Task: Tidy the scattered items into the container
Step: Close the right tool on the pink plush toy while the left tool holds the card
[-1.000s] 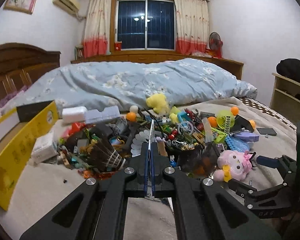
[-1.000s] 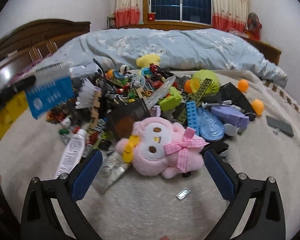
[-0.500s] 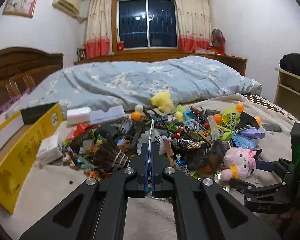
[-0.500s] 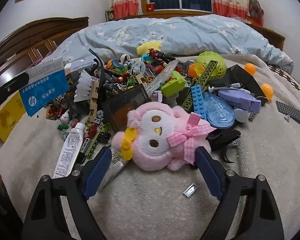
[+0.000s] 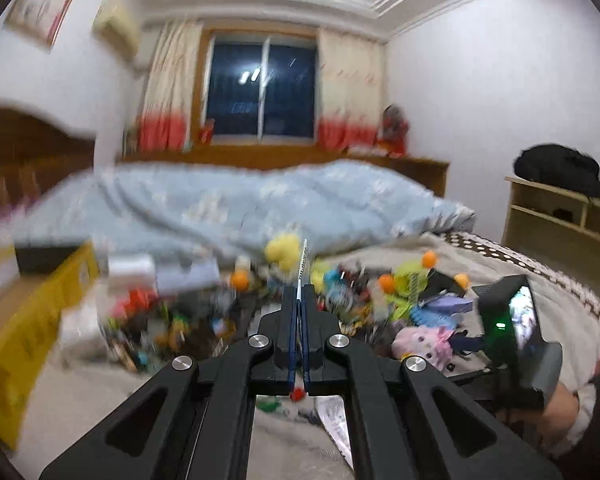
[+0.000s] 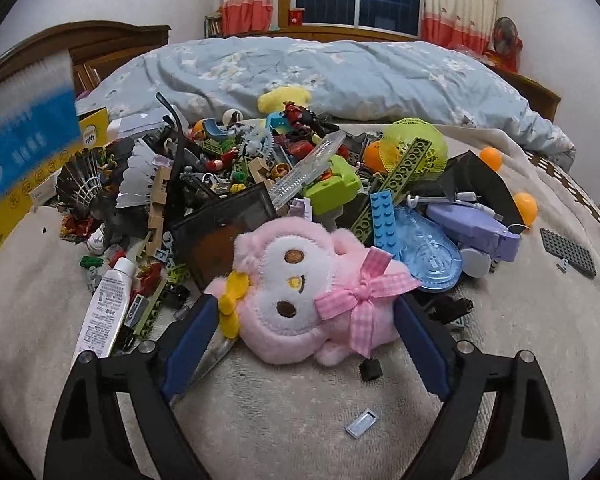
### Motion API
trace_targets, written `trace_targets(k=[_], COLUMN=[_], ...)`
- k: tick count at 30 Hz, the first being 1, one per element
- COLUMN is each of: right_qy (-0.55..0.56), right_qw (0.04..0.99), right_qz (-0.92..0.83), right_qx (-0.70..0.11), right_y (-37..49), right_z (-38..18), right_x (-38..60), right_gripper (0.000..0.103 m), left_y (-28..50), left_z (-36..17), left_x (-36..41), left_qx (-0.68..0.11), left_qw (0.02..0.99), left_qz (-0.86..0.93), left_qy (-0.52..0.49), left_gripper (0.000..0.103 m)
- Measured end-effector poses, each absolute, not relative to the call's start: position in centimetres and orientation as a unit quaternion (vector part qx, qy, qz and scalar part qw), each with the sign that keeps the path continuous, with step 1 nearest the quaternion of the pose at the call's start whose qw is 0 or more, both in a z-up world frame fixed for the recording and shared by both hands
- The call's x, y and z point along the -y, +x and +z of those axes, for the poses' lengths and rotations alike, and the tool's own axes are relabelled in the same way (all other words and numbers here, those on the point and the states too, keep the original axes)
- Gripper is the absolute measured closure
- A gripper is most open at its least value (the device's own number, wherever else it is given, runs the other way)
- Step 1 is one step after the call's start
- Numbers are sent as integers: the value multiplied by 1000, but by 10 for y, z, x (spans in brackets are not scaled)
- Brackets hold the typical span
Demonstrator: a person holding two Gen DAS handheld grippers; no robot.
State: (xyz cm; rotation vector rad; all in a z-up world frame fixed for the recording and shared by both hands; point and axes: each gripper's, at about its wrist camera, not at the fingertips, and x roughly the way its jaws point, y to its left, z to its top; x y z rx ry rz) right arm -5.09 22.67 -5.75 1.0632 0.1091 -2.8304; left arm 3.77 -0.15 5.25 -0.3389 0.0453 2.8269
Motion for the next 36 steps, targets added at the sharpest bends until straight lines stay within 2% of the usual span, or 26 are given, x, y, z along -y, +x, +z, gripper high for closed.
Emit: trace_targets(k=[2, 4, 6, 7, 9, 13, 24, 29, 36], right_qy=[345, 334, 325, 321, 304, 244, 223, 190, 228], right_qw=[65, 77, 78, 88, 94, 75, 122, 117, 133], right_qz=[-936, -939, -941, -942, -946, -961, -967, -974, -964], right_qx=[-32, -33, -43, -47, -58, -102, 8, -22, -31], right_y=[-48, -43, -38, -34, -27, -6, 20, 38, 29], right_z=[-54, -49, -44, -42, -34, -17, 11, 21, 8], right_x=[-228, -227, -224, -221, -214, -206, -240, -233, -230], right_gripper=[31, 55, 66, 86, 101, 102, 103, 103, 102], left_y=[50, 62, 70, 75, 80, 81, 56, 46, 43], left_z=[57, 59, 59, 58, 56, 51, 41, 40, 38], left_x=[-2, -5, -8, -13, -22, -34, -25, -15, -8], left_qx=[-28, -34, -54, -80, -123, -159, -133, -107, -114], left_qw=[148, 147, 127, 103, 64, 40, 35, 33, 21], left_qz=[984, 986, 989, 991, 990, 986, 990, 992, 991], left_qy=[-97, -76, -53, -33, -8, 3, -45, -64, -69], left_gripper=[100, 100, 100, 100, 100, 100, 100, 100, 100])
